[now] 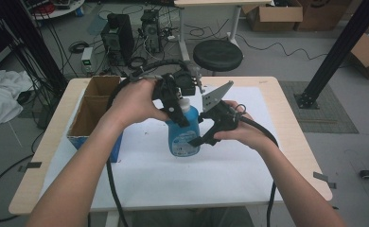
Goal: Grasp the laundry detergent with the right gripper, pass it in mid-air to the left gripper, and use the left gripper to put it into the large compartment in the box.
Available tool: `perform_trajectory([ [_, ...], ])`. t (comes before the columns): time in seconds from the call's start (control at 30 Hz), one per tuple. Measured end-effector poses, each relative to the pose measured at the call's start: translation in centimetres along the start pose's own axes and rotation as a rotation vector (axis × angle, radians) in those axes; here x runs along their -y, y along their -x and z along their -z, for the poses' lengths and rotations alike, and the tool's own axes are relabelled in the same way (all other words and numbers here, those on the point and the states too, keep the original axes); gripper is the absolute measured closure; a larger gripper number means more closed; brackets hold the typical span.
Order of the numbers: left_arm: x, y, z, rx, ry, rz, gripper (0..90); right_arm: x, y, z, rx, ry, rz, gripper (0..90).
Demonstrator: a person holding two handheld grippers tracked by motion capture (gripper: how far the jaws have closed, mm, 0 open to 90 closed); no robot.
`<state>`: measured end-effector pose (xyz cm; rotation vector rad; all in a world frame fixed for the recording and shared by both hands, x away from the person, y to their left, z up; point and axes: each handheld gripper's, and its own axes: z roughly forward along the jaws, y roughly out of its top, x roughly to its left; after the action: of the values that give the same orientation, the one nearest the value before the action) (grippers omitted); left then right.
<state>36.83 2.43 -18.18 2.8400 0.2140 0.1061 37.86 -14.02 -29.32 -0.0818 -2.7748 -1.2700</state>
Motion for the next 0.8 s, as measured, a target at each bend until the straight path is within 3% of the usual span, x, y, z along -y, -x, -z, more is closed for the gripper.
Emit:
perform_trajectory([
  [0.17,1.1,-1.2,2.3,-0.054,-0.022,0.13,39.0,1.2,0.6,1.4,0.042,-0.027,-0.042,26.3],
  [0.27,1.9,-2.2,3.9,-0.095,-0.033,0.229,39.0,2.0,1.1,2.2,0.076,-0.081,-0.076,26.7],
  [0.37,2.8,-3.1,5.5,-0.135,-0.044,0.315,38.9,3.0,1.6,2.8,0.135,-0.189,-0.099,26.6],
  [0.6,5.8,-5.5,9.4,-0.245,-0.061,0.599,38.9,5.0,2.1,4.3,0.208,-0.43,-0.132,26.0],
  [0.67,6.7,-5.9,10.3,-0.283,-0.065,0.681,39.0,5.5,2.2,4.8,0.231,-0.476,-0.136,26.0],
  [0.7,7.2,-6.2,10.7,-0.308,-0.062,0.745,39.0,5.6,2.3,5.0,0.239,-0.487,-0.14,26.1],
  [0.8,8.4,-6.7,11.5,-0.342,-0.077,0.85,39.0,6.1,2.4,5.6,0.267,-0.52,-0.147,27.0],
])
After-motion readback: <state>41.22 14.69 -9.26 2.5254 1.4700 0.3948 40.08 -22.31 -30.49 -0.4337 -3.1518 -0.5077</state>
